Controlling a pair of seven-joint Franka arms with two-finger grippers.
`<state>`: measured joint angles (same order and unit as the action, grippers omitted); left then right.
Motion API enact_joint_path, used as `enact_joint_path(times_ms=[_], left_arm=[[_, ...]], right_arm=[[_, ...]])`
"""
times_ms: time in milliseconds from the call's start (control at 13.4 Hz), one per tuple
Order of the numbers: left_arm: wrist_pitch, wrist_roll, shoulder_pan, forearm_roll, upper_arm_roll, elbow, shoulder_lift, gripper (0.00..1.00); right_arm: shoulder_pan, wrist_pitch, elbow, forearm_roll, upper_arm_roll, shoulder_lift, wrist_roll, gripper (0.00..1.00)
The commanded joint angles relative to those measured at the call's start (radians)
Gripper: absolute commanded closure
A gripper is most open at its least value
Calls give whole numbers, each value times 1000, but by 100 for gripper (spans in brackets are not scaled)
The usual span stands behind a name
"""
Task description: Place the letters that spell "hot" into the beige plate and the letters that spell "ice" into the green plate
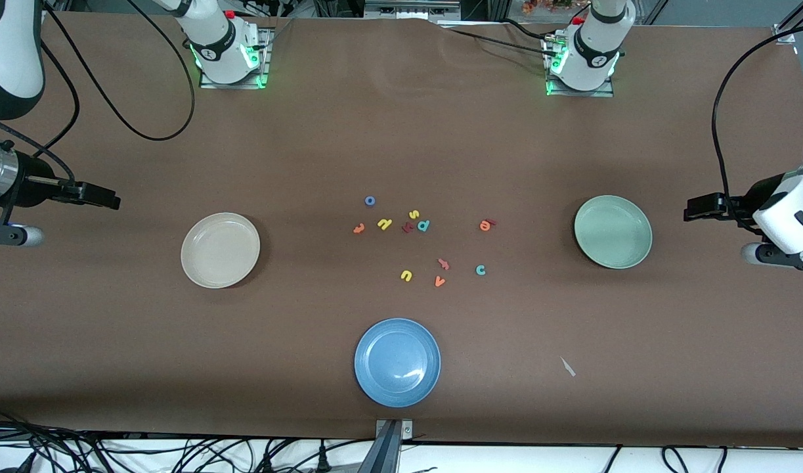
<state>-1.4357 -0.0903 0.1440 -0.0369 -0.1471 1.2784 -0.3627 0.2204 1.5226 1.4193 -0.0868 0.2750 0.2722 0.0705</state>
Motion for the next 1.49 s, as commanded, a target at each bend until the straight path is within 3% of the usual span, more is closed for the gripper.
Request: enact_joint_path(times_ms=[0, 1418], left_arm=[[15, -22, 0, -17, 1, -7, 10, 0], [15, -16, -3, -17, -8, -8, 8, 0]], right_arm=[[0, 22, -26, 12, 3, 24, -8, 0], [19, 74, -26, 12, 3, 41, 5, 0]])
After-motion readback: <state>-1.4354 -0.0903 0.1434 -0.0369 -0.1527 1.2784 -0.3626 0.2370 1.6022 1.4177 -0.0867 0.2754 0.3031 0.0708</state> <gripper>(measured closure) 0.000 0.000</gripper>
